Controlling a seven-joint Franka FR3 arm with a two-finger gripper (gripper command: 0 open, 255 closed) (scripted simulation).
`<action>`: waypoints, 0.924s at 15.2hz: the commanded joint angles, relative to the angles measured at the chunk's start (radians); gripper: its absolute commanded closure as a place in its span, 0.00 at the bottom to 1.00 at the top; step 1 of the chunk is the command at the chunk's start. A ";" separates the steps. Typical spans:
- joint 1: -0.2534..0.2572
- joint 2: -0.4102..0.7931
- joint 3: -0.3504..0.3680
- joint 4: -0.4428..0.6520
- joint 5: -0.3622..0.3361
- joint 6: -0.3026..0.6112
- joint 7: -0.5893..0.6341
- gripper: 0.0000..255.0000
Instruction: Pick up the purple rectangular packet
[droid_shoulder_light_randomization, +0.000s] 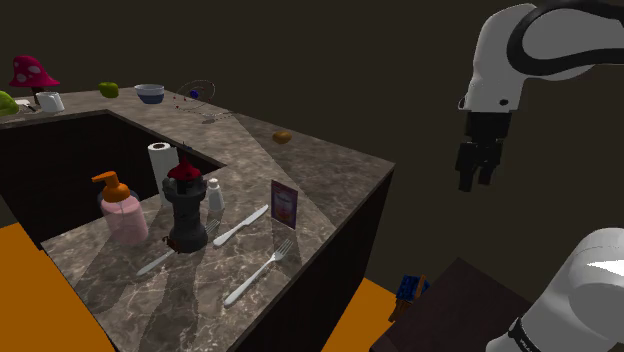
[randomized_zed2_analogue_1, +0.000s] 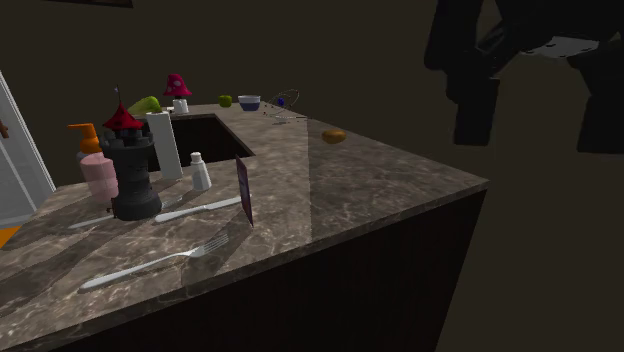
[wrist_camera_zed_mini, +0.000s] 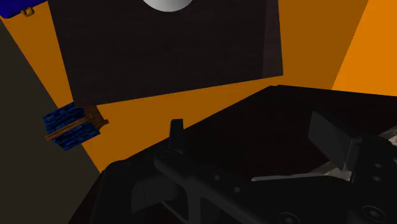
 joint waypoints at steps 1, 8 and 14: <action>0.000 0.000 0.000 0.000 0.000 0.000 0.000 0.00; 0.045 0.232 0.052 0.075 0.025 0.200 -0.006 0.00; 0.075 0.439 0.094 0.186 0.028 0.332 -0.005 0.00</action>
